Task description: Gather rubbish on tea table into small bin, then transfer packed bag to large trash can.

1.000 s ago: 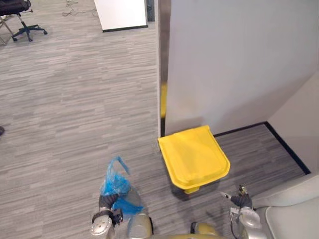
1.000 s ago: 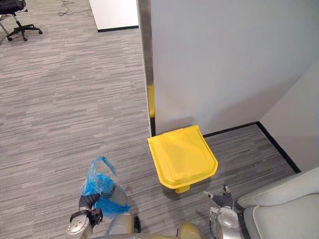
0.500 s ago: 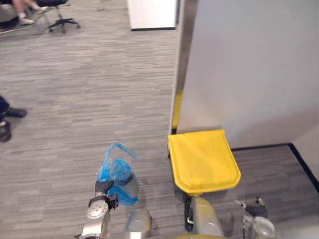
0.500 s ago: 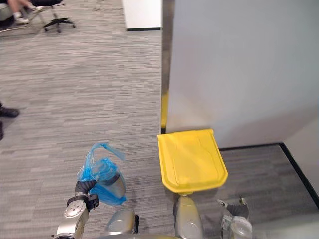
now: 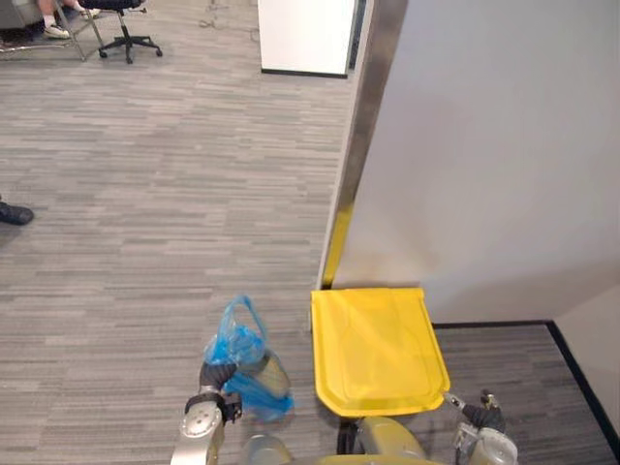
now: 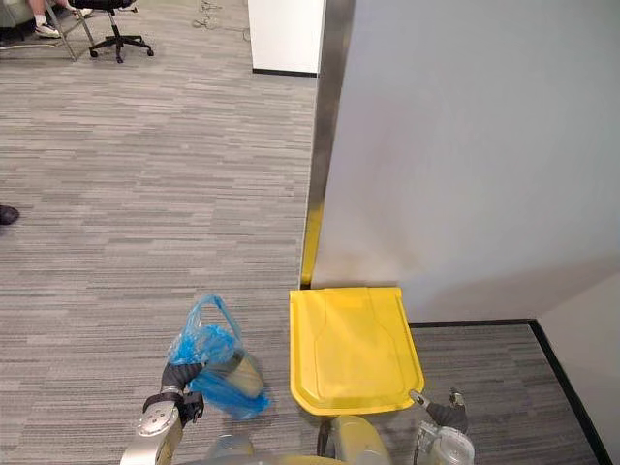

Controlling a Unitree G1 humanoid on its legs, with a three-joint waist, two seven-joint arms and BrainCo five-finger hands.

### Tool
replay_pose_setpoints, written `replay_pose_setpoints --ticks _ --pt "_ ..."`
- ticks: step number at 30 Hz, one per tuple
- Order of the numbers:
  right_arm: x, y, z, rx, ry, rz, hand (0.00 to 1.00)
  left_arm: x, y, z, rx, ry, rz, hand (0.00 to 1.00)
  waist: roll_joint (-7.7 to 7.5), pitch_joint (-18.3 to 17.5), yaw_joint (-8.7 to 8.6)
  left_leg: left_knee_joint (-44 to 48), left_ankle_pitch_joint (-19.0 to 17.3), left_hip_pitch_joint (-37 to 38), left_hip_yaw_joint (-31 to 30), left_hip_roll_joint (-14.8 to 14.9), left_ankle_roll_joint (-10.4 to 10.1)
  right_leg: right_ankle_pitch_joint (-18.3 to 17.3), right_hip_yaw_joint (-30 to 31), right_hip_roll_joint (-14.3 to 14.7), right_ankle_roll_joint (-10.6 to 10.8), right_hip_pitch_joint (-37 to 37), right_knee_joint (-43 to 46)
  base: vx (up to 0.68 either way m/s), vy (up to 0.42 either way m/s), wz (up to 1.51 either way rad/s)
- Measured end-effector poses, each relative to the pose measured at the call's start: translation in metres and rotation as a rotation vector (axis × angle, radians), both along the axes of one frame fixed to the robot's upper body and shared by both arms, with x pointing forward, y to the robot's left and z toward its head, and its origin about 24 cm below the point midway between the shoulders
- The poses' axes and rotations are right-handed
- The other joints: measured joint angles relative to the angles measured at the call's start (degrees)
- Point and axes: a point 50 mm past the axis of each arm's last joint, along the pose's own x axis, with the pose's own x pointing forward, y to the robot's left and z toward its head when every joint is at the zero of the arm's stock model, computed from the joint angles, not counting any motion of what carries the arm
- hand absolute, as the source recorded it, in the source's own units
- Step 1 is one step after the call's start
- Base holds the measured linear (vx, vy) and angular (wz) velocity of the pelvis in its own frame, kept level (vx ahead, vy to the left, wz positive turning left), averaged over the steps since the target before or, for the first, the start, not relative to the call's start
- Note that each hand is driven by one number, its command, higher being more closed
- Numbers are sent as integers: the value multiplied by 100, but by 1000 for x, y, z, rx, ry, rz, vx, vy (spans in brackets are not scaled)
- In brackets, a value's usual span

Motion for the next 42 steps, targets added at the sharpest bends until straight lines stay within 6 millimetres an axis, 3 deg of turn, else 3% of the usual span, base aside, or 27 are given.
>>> replay_pose_setpoints --ticks 6,7,8,9,12,13,14,15,16,17,19,21,23,26,31,38,42 --pt "5 2 3 -22 -9 40 0 0 2 1 2 -5 13 100 -224 121 135 -33 225 89 372 -457 162 379 297 -363 199 -50 -103 -215 29 -23" --pt "10 2 7 -37 -25 54 0 0 4 1 1 -6 30 100 -125 166 137 -125 428 -4 445 -381 265 635 336 -384 292 -13 -395 -335 18 -30" --pt "13 2 8 -38 -31 59 0 0 3 2 -4 -12 33 100 -143 181 143 -223 509 -17 518 -378 250 569 261 -461 299 -118 -39 -329 -13 -26" --pt "9 3 6 -39 -20 63 0 1 6 3 1 -17 44 100 -246 200 129 -371 672 -31 574 -389 244 256 204 -589 305 -222 983 -225 -39 -10" --pt "5 3 5 -43 -9 72 0 -2 9 2 2 -10 58 100 -323 171 171 -643 941 -165 585 -358 106 -253 336 -866 428 89 2290 -286 -144 -8" --pt "5 3 5 -43 -8 75 0 -4 10 2 2 -9 64 100 -347 154 179 -679 970 -213 585 -365 120 -319 397 -955 451 213 2342 -178 -236 -16" --pt "2 5 4 -42 0 83 0 -7 11 2 -1 -12 78 100 -446 45 247 -687 1003 -437 586 -380 52 -633 629 -1098 690 514 2010 -158 -281 -6" --pt "3 2 5 -48 -2 82 0 -8 12 3 -13 -19 100 100 -502 -21 271 -715 1111 -655 471 -364 -121 -1113 541 -969 845 741 1256 -148 -275 -9" --pt "4 1 6 -55 -5 83 0 -10 10 2 -27 -16 118 100 -453 -69 302 -794 1179 -757 400 -330 -134 -1279 537 -887 750 828 778 -118 -237 -34" --pt "10 -6 11 -80 -26 90 0 -10 2 -1 -58 -12 126 100 -263 -141 428 -976 1509 -938 307 -297 70 -1427 524 -745 398 842 74 -84 -207 -21" --pt "14 -9 13 -91 -36 89 0 -10 -5 -3 -78 -6 118 100 -187 -118 296 -1279 1922 -1019 266 -273 174 -1218 354 -678 332 778 -127 -70 -180 24" --pt "12 -18 14 -117 -16 86 0 -6 -7 -1 -82 -15 103 100 -108 -158 175 -1756 2427 -1097 338 -281 91 -1096 128 -703 256 620 -262 -95 -92 52" --pt "17 -23 17 -137 -24 80 0 -5 -8 -1 -91 -19 107 100 -25 -186 84 -2032 2702 -1213 378 -277 64 -898 -38 -739 191 529 -497 -83 38 31" --pt "22 -24 19 -141 -37 78 0 -3 -7 0 -90 -27 105 100 13 -161 83 -1893 2625 -1147 968 -447 136 -542 -60 -837 316 691 -984 16 120 18" --pt "25 -14 17 -118 -60 79 0 -2 -9 0 -90 -27 93 100 -88 -128 103 -2203 2589 -865 1040 -586 187 -327 -26 -956 550 996 -1448 -90 137 4" --pt "22 -5 9 -83 -35 76 0 -9 -10 -8 -89 17 84 100 12 -115 90 -2239 2530 -693 1218 -696 282 -104 170 -1017 659 1205 -1839 -75 75 -15" --pt "18 -3 6 -74 -20 70 0 -11 -11 -11 -90 36 82 100 10 -99 89 -1569 2117 -913 1228 -670 364 -138 268 -1007 718 1276 -1873 7 49 -8"
